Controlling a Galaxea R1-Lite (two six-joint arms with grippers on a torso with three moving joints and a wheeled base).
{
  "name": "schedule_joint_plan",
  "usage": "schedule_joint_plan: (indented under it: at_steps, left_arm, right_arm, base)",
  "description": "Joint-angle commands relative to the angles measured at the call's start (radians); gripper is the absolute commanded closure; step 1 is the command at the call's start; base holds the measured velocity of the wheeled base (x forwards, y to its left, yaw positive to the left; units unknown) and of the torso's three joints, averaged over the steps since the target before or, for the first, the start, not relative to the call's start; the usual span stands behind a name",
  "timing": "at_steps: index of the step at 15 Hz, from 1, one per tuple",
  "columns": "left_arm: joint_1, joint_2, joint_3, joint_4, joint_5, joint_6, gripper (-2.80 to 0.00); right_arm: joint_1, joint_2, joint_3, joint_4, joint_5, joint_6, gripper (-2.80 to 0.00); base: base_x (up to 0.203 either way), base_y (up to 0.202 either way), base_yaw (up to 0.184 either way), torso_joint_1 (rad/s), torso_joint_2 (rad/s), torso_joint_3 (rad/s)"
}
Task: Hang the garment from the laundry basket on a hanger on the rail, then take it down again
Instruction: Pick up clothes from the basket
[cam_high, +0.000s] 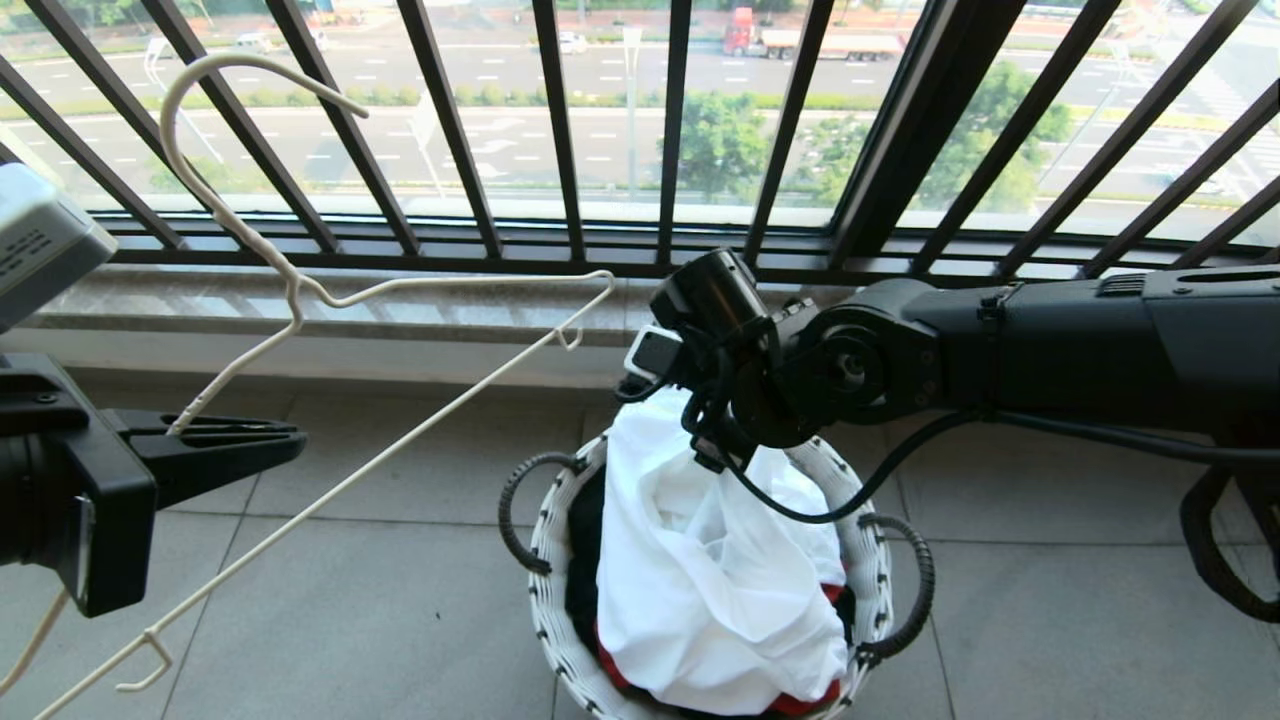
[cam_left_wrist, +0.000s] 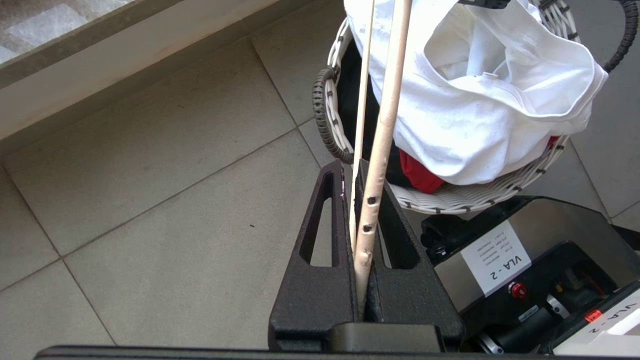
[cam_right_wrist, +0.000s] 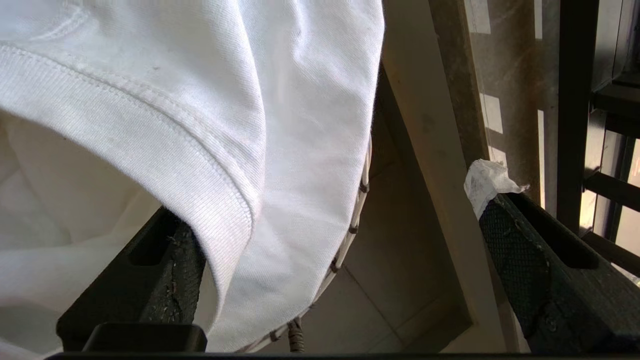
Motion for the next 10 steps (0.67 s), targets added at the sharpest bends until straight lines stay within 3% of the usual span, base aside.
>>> schedule_joint_plan:
  at_steps: [1, 10]
  left_arm:
    - [0.0, 0.002, 0.0, 0.001, 0.0, 0.004, 0.0]
    - [-0.008, 0.005, 0.003, 0.001, 0.0, 0.007, 0.0]
  right_arm:
    - [-0.02, 0.035, -0.021, -0.003, -0.004, -0.003, -2.8]
    - [-0.047, 0.073, -0.091, -0.082, 0.004, 0.004, -2.8]
  base:
    - [0.0, 0.0, 0.0, 0.0, 0.0, 0.0]
    - [0.0, 0.0, 0.0, 0.0, 0.0, 0.0]
